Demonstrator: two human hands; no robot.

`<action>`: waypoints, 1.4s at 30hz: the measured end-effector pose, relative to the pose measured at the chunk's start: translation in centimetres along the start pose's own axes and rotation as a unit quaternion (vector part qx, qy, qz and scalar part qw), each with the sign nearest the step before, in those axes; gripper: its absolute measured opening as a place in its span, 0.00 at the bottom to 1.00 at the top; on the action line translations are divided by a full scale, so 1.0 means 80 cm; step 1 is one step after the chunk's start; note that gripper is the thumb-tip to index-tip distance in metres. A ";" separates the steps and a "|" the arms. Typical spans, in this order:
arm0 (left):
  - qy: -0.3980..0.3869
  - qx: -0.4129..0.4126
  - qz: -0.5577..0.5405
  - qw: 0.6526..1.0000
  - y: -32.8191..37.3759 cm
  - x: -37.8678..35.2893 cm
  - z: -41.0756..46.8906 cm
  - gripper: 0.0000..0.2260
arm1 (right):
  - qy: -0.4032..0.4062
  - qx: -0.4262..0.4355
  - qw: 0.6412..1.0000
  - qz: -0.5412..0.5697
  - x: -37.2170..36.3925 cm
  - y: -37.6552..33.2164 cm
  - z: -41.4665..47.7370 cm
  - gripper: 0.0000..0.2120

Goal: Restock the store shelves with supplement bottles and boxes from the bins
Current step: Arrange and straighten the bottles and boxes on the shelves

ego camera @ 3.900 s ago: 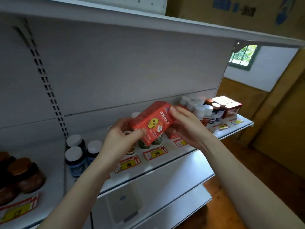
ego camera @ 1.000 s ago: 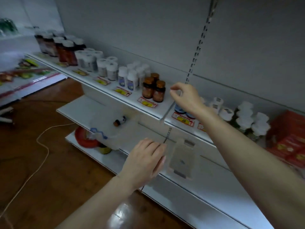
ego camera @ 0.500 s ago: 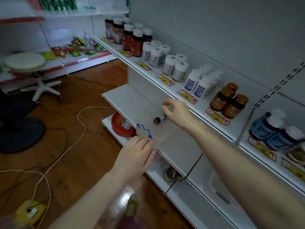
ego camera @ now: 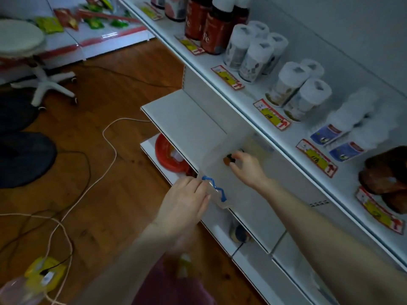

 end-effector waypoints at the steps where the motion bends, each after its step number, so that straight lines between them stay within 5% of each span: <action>1: -0.009 0.000 -0.007 1.000 -0.010 -0.006 0.009 0.16 | -0.003 -0.016 1.000 0.000 -0.004 0.004 0.006 0.13; 8: -0.038 -0.054 -0.043 0.997 -0.078 -0.060 0.077 0.18 | 0.015 -0.115 0.991 0.063 -0.041 0.039 0.044 0.17; 19: -0.058 -0.095 -0.010 0.994 -0.135 -0.216 0.168 0.23 | 0.032 -0.303 0.930 0.207 -0.149 0.145 0.161 0.24; 23: -0.058 -0.106 -0.018 0.993 -0.147 -0.263 0.181 0.24 | 0.059 -0.349 0.897 0.263 -0.186 0.184 0.211 0.15; 27: -0.004 -0.123 -0.024 0.992 -0.152 -0.270 0.172 0.21 | 0.084 -0.375 0.870 0.309 -0.209 0.209 0.251 0.19; 32: -0.042 -0.120 -0.022 0.992 -0.153 -0.274 0.174 0.22 | 0.094 -0.392 0.852 0.335 -0.222 0.218 0.279 0.31; 42: -0.055 -0.118 -0.034 0.991 -0.154 -0.271 0.174 0.21 | 0.135 -0.437 0.774 0.438 -0.227 0.222 0.251 0.12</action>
Point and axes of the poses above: each hand's wrist, its own z-axis towards the middle knuckle, its own x-axis out of the back of the hand, y = z × x, the point moved 4 cm from there along z, towards the middle knuckle, and after that the axes turned 3 degrees about -y, right-handed, at the moved point
